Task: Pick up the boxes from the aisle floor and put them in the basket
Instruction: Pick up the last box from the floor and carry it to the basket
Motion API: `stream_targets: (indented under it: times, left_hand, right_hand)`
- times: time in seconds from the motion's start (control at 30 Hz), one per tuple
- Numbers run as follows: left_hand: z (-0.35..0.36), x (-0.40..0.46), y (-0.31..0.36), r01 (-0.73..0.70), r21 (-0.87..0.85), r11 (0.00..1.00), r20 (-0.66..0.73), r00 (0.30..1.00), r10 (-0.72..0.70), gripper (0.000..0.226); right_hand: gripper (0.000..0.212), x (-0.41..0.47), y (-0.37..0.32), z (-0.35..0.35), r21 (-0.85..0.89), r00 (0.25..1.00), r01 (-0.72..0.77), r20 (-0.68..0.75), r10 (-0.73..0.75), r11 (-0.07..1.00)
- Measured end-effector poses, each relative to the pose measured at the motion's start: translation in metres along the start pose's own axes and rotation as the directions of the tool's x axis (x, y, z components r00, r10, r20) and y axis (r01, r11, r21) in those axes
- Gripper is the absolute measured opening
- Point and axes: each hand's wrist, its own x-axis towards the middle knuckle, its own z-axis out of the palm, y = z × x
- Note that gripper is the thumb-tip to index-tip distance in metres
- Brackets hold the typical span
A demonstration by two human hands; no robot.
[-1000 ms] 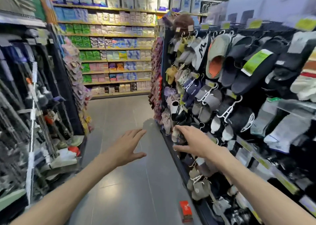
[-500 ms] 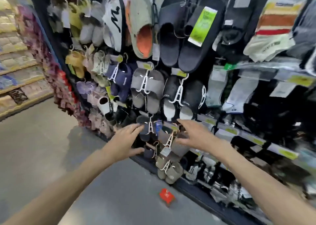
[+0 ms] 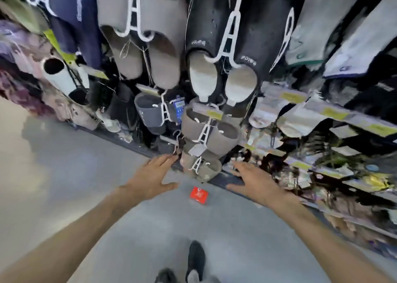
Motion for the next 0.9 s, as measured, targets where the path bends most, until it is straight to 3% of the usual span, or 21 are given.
stream_targets:
  times: [0.17,0.53,0.77,0.9]
  left_hand:
    - [0.124,0.02,-0.075,0.055,-0.038,0.998,0.114,0.992,-0.051,0.085]
    - [0.426,0.089,-0.218,0.043,-0.037,0.998,0.165,0.986,-0.036,0.085]
    - [0.521,0.094,-0.269,0.012,-0.062,0.998,0.173,0.985,-0.002,0.084]
    - [0.541,0.088,-0.288,0.029,-0.081,0.996,0.207,0.978,-0.012,0.084]
  right_hand:
    - [0.081,0.072,0.018,0.148,0.05,0.99,-0.111,0.097,0.106,0.993]
    - [0.092,0.246,0.092,0.467,0.051,0.965,-0.205,0.177,0.194,0.977]
    - [0.116,0.312,0.118,0.579,-0.002,0.964,-0.201,0.176,0.199,0.979]
    - [0.107,0.337,0.114,0.615,-0.022,0.975,-0.195,0.103,0.196,0.981]
